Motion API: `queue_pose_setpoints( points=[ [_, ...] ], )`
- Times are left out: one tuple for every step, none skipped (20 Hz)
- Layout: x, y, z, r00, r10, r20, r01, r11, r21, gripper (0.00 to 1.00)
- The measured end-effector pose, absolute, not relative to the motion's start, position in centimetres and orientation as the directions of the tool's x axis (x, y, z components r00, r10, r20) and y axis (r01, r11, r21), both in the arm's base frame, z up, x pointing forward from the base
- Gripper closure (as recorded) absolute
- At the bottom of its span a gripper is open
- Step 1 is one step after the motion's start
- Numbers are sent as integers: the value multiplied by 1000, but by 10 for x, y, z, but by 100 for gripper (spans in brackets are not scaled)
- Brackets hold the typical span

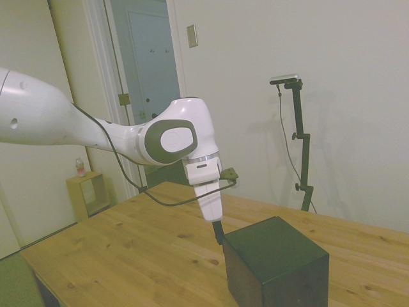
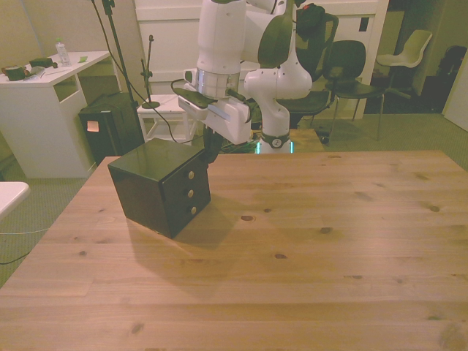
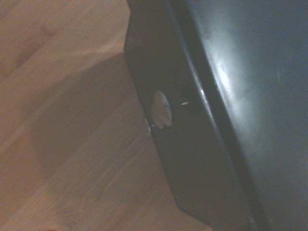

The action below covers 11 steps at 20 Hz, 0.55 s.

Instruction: Close the top drawer

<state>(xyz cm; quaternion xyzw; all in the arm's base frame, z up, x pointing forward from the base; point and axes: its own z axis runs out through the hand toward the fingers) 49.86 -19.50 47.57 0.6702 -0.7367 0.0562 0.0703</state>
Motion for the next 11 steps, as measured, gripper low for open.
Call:
queue_pose_setpoints(
  points=[
    [498, -195, 476, -94, -979, 178, -995, 99, 19, 100],
    [497, -196, 477, -97, -979, 178, -994, 103, 25, 100],
    [497, -198, 478, -101, -979, 178, -994, 107, 28, 100],
    [498, -201, 480, -104, -978, 179, -994, 110, 26, 100],
    [500, -201, 481, -105, -978, 181, -994, 110, 21, 100],
    [503, -201, 481, -102, -978, 183, -994, 106, 11, 100],
    [507, -200, 482, -95, -978, 188, -995, 93, -17, 100],
    [511, -198, 482, -85, -978, 193, -996, 77, -50, 0],
    [516, -194, 482, -73, -979, 192, -995, 57, -85, 0],
    [520, -186, 481, -51, -982, 183, -992, 29, -121, 0],
    [524, -178, 481, -25, -984, 178, -988, -3, -155, 0]
  ],
)
